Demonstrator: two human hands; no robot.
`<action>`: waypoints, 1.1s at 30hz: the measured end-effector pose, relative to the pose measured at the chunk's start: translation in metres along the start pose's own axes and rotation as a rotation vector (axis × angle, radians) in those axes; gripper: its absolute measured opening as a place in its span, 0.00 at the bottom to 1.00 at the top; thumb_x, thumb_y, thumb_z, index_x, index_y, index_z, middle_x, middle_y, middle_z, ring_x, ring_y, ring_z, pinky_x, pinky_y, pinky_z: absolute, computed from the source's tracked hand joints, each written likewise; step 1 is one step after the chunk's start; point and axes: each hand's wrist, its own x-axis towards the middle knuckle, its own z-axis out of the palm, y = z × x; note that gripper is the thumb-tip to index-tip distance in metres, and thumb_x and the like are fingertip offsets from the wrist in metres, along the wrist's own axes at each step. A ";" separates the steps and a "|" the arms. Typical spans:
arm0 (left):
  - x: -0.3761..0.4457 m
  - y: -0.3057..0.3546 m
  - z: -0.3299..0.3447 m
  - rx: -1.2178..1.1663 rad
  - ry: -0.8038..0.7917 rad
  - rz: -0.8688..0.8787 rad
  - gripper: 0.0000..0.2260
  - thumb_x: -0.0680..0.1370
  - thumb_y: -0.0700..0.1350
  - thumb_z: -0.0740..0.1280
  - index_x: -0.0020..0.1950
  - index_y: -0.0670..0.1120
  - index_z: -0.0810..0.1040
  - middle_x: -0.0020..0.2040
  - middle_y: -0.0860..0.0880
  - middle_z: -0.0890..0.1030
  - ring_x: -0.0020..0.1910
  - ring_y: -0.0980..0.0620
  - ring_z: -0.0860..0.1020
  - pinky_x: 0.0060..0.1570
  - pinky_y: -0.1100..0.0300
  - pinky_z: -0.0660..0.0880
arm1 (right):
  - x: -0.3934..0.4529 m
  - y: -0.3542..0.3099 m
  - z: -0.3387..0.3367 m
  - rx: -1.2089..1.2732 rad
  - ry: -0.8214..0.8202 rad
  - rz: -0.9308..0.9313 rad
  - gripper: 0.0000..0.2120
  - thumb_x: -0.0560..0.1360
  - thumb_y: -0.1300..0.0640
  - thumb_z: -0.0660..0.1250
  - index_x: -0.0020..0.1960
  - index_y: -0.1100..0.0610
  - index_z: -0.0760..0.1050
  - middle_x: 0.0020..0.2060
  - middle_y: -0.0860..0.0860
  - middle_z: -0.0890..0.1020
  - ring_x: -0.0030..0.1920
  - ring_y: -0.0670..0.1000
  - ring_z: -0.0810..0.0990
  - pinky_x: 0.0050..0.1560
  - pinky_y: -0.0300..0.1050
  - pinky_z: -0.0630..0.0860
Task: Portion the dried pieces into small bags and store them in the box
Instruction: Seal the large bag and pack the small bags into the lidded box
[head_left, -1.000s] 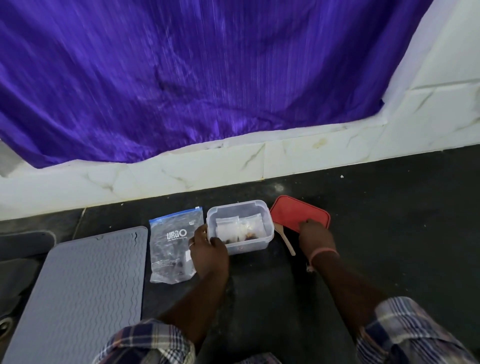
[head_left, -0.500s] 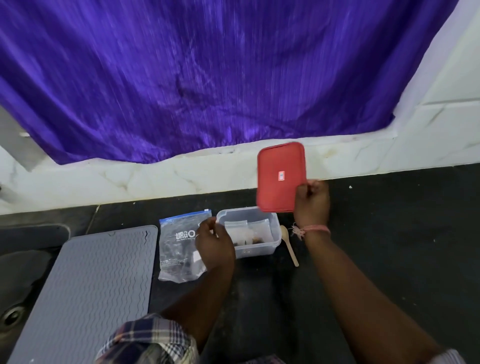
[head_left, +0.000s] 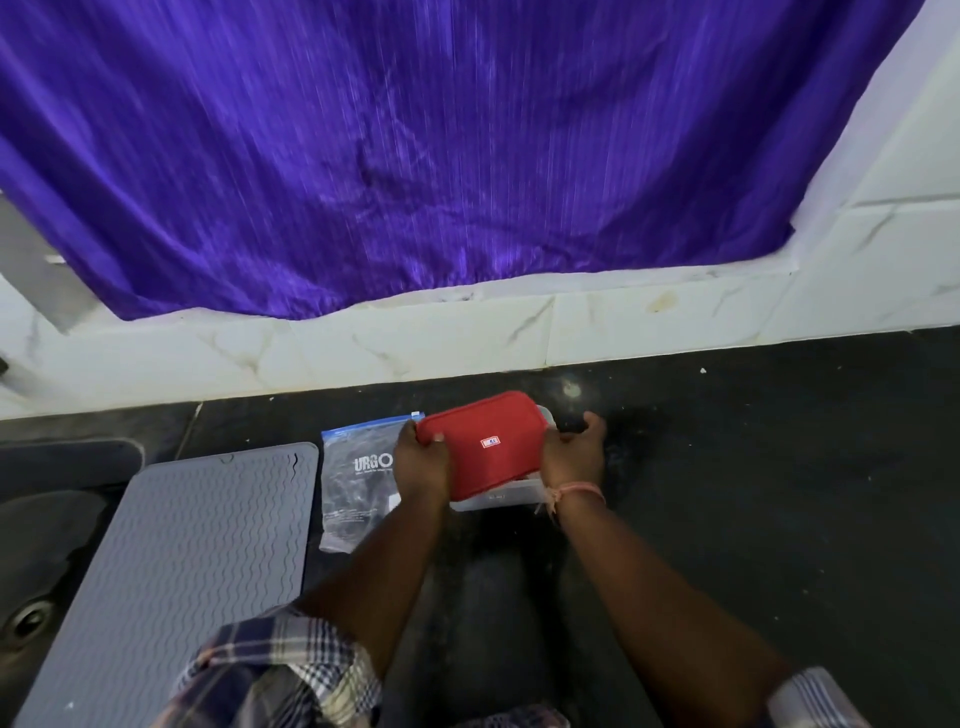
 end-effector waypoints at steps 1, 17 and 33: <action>0.004 0.000 0.000 0.046 -0.013 0.015 0.19 0.81 0.42 0.64 0.73 0.40 0.74 0.68 0.39 0.79 0.67 0.37 0.77 0.69 0.48 0.72 | 0.005 -0.003 -0.003 -0.063 0.003 -0.029 0.22 0.77 0.60 0.66 0.71 0.58 0.69 0.55 0.56 0.82 0.56 0.56 0.81 0.53 0.41 0.70; 0.011 -0.017 0.020 0.277 -0.073 0.253 0.21 0.83 0.35 0.60 0.77 0.41 0.69 0.79 0.37 0.65 0.76 0.38 0.68 0.74 0.50 0.65 | 0.014 0.005 0.007 -0.679 -0.074 -0.067 0.18 0.75 0.56 0.59 0.62 0.58 0.75 0.61 0.61 0.72 0.60 0.65 0.75 0.62 0.54 0.74; 0.032 -0.019 0.032 0.496 -0.072 0.229 0.20 0.83 0.44 0.60 0.76 0.51 0.71 0.70 0.39 0.71 0.68 0.35 0.70 0.65 0.41 0.70 | 0.045 0.007 0.027 -0.728 -0.132 -0.080 0.22 0.82 0.49 0.51 0.69 0.59 0.69 0.65 0.63 0.75 0.63 0.66 0.75 0.64 0.56 0.72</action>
